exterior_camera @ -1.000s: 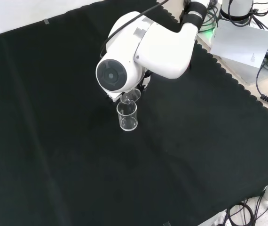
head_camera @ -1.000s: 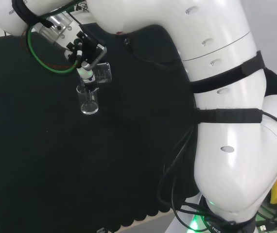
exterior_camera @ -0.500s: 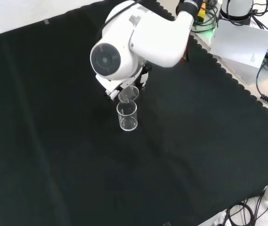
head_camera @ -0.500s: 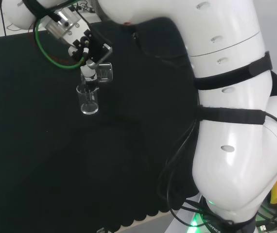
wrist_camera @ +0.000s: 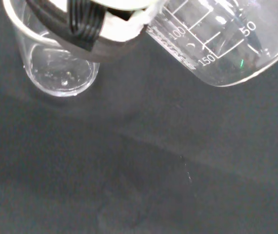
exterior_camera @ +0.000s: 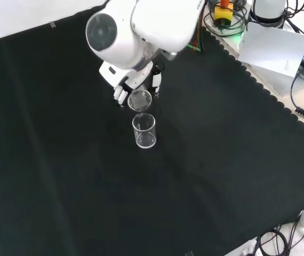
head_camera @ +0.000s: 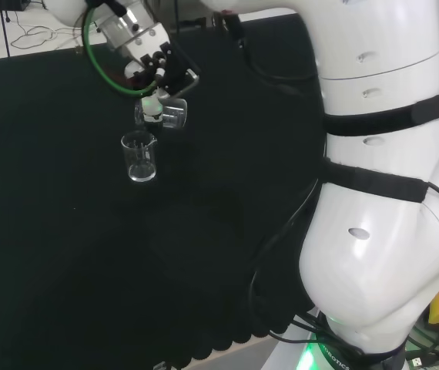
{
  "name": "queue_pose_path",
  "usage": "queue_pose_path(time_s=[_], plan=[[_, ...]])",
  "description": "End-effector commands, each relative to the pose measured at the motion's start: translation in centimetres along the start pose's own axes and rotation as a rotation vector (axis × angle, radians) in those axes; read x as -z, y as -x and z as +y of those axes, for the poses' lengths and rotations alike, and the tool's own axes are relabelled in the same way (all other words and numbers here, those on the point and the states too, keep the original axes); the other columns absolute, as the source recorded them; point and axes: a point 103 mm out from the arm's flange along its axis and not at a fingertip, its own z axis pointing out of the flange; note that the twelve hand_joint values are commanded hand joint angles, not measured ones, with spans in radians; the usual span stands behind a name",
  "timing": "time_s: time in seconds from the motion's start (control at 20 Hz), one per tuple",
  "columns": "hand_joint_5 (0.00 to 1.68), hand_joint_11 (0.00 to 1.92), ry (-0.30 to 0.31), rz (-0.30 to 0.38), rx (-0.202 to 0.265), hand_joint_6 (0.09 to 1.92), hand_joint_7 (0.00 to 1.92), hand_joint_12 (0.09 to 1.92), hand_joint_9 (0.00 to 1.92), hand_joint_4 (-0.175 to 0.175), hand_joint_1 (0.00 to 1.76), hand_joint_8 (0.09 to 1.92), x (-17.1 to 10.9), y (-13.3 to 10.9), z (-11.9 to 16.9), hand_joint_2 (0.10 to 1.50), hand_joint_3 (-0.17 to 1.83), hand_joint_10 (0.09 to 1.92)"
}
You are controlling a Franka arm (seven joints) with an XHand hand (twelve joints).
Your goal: Pour the water from the handheld beaker into the one on the table.
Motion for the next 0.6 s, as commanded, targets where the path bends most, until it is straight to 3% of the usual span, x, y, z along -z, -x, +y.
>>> queue_pose_path(time_s=[0.05, 0.6], plan=[[1.07, 0.97, 0.055, 0.130, 0.020, 0.85, 1.21, 0.91, 1.36, -0.155, 1.41, 0.79, -1.0, 2.5, 0.0, 1.07, -0.17, 0.46], [1.07, 0.97, 0.139, 0.232, 0.040, 0.85, 1.21, 0.91, 1.35, -0.155, 1.41, 0.79, -2.5, 4.3, 0.3, 1.07, -0.17, 0.46]])
